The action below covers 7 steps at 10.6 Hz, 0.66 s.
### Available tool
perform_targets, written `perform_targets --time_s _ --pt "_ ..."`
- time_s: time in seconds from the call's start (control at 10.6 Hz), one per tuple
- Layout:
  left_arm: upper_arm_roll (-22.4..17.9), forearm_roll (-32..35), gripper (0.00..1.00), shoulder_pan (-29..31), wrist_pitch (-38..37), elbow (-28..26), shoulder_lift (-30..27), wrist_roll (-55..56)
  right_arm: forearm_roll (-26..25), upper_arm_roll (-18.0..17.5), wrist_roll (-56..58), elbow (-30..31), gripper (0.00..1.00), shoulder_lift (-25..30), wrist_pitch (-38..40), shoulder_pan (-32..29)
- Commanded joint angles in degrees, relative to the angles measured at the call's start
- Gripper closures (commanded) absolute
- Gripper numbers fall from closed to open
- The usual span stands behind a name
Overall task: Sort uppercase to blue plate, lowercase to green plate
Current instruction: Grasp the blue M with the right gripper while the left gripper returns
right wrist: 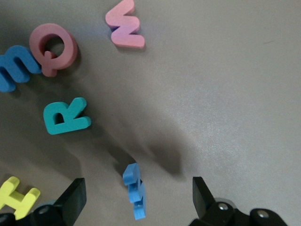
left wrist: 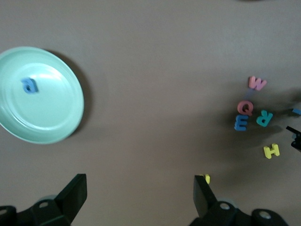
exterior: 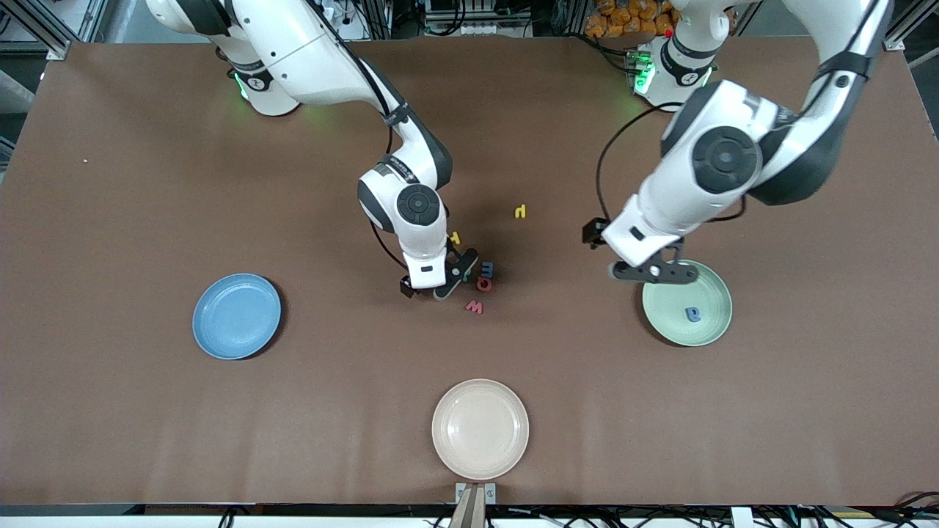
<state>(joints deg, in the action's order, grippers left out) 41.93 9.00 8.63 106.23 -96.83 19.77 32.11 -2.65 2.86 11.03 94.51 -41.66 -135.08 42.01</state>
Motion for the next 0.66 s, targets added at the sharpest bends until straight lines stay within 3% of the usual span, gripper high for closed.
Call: perform_targets --time_s 0.0,0.09,0.19,0.28,0.38,0.47,0.57 --pt "3.75 1.46 0.0 -0.63 2.38 -5.45 -0.78 6.28 -0.69 -0.13 -0.04 0.32 0.0 -0.26 -0.97 0.18" --pt "5.51 1.55 0.0 -0.63 6.66 -9.83 -1.22 8.04 -0.69 -0.13 -0.13 0.32 0.01 -0.26 -1.06 0.18" --pt "6.4 1.72 0.0 -0.72 10.45 -13.18 -2.01 9.62 -0.6 -0.13 -0.22 0.41 0.21 -0.26 -1.06 0.18" --pt "7.19 1.9 0.0 -0.8 12.66 -15.48 -2.19 10.59 -0.52 -0.13 -0.31 0.41 0.58 -0.26 -0.98 0.18" --pt "7.99 2.77 0.0 -0.89 14.34 -17.67 -2.19 10.95 -0.34 -0.13 -0.4 0.5 0.86 -0.26 -0.98 0.18" --pt "8.08 5.22 0.0 -1.59 16.79 -20.13 -2.19 12.61 -0.34 -0.13 -0.4 0.59 1.0 -0.26 -0.8 0.18" --pt "8.08 6.89 0.0 -1.94 19.34 -22.16 -1.84 14.45 -0.34 -0.13 -0.4 0.5 1.0 -0.26 -0.45 0.26"
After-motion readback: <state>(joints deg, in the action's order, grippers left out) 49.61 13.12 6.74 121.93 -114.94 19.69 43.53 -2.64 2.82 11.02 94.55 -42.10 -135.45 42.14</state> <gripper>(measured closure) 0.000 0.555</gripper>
